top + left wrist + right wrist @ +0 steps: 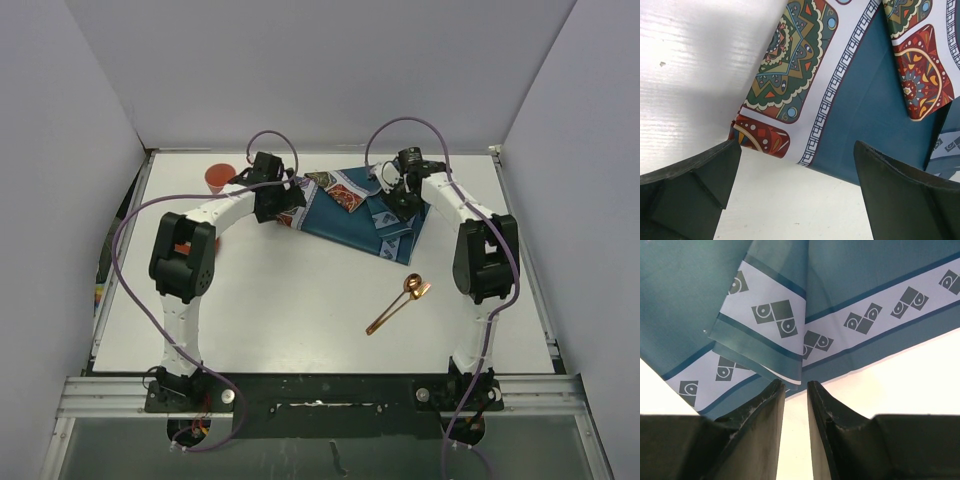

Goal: Set the dinner table for one person
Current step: Fold the napkin at the center of the board.

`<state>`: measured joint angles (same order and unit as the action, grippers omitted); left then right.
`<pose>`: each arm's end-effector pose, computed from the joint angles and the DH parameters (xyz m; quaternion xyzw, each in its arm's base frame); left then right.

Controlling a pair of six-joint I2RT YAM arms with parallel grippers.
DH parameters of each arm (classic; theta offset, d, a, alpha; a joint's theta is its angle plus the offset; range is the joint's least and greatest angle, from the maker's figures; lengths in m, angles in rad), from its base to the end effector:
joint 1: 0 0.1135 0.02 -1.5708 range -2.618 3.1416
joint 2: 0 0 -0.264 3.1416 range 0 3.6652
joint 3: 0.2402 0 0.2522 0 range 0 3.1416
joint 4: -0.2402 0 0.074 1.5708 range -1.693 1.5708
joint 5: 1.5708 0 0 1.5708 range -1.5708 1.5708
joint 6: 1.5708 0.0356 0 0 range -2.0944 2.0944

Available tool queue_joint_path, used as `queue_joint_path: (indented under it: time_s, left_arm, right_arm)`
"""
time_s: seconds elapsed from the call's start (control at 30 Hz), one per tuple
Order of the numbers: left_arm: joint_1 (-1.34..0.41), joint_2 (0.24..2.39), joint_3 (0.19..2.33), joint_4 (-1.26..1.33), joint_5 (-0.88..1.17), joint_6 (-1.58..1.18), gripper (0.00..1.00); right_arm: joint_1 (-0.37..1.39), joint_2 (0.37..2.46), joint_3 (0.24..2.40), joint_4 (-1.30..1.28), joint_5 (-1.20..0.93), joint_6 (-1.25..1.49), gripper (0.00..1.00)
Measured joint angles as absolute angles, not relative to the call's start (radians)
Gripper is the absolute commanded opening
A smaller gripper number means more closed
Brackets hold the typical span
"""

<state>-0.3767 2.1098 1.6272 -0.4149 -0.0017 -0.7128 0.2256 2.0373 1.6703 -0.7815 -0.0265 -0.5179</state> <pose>0.4358 -0.1724 0.1939 -0.1581 0.9305 -0.1705 0.2829 0.4226 0.0980 0.2174 -0.3577 0.9099 -0.0177 0.2092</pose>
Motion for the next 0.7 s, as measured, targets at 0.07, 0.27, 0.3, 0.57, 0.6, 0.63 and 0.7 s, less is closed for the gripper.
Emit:
queue_joint_path:
  time_s: [0.07,0.27,0.3,0.57,0.6,0.63,0.7]
  left_arm:
    - [-0.377,2.110,1.628,-0.419,-0.003,-0.714,0.98]
    - [-0.380,2.122,1.633,-0.471,0.020,-0.758,0.98]
    - [-0.382,2.119,1.615,-0.469,0.019,-0.768,0.98]
    - [-0.408,2.035,1.448,-0.486,-0.050,-0.840,0.98]
    - [-0.409,2.035,1.449,-0.486,-0.052,-0.854,0.98]
    - [-0.411,2.035,1.453,-0.488,-0.065,-0.863,0.98]
    - [-0.413,2.042,1.465,-0.496,-0.077,-0.885,0.98]
  right_arm:
    - [0.222,2.037,1.671,-0.783,-0.025,-0.517,0.26]
    - [0.217,2.037,1.671,-0.790,-0.018,-0.518,0.27]
    - [0.216,2.037,1.671,-0.794,-0.018,-0.518,0.27]
    - [0.221,2.030,1.650,-0.809,-0.023,-0.539,0.27]
    - [0.222,2.026,1.640,-0.809,-0.025,-0.543,0.27]
    - [0.223,2.022,1.631,-0.811,-0.026,-0.546,0.27]
    - [0.224,2.018,1.623,-0.815,-0.028,-0.554,0.27]
